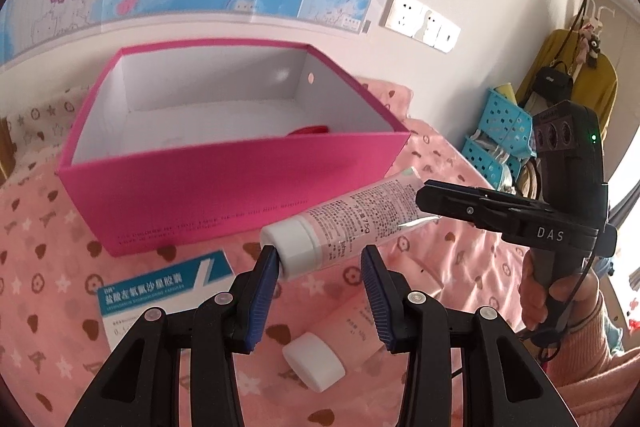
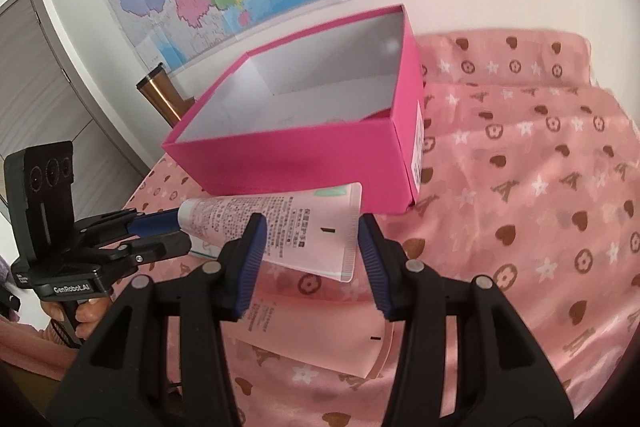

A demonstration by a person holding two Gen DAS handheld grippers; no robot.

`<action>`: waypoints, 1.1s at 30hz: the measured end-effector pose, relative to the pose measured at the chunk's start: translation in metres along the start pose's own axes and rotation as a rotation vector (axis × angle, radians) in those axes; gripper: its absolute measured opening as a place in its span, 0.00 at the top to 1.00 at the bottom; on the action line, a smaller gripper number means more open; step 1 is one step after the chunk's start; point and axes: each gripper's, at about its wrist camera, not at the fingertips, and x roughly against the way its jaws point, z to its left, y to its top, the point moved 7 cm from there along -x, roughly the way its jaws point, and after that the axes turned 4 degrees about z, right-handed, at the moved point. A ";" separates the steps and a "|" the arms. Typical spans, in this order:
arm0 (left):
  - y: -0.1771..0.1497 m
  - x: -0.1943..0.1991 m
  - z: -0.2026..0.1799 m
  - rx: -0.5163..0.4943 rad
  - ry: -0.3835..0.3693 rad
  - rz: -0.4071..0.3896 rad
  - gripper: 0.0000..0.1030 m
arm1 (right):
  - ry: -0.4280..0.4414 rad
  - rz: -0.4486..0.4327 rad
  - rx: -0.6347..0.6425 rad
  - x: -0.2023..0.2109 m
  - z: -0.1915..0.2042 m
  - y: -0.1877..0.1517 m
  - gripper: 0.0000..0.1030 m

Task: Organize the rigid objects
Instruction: 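Lift the pink tube with both grippers over the magenta box, then lower the pink tube into the magenta box and open both grippers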

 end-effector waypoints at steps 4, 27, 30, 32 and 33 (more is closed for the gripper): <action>0.009 0.006 -0.001 -0.014 0.018 -0.030 0.59 | -0.004 -0.019 0.013 0.005 0.004 0.007 0.51; 0.054 0.023 0.004 -0.056 0.070 -0.135 0.59 | -0.027 -0.088 0.083 0.013 0.015 0.054 0.51; 0.061 0.022 0.005 -0.060 0.064 -0.138 0.59 | -0.036 -0.093 0.089 0.012 0.014 0.060 0.51; 0.065 0.020 0.008 -0.052 0.052 -0.134 0.59 | -0.039 -0.096 0.089 0.011 0.013 0.064 0.51; 0.067 0.020 0.009 -0.050 0.049 -0.134 0.59 | -0.039 -0.096 0.090 0.011 0.012 0.066 0.51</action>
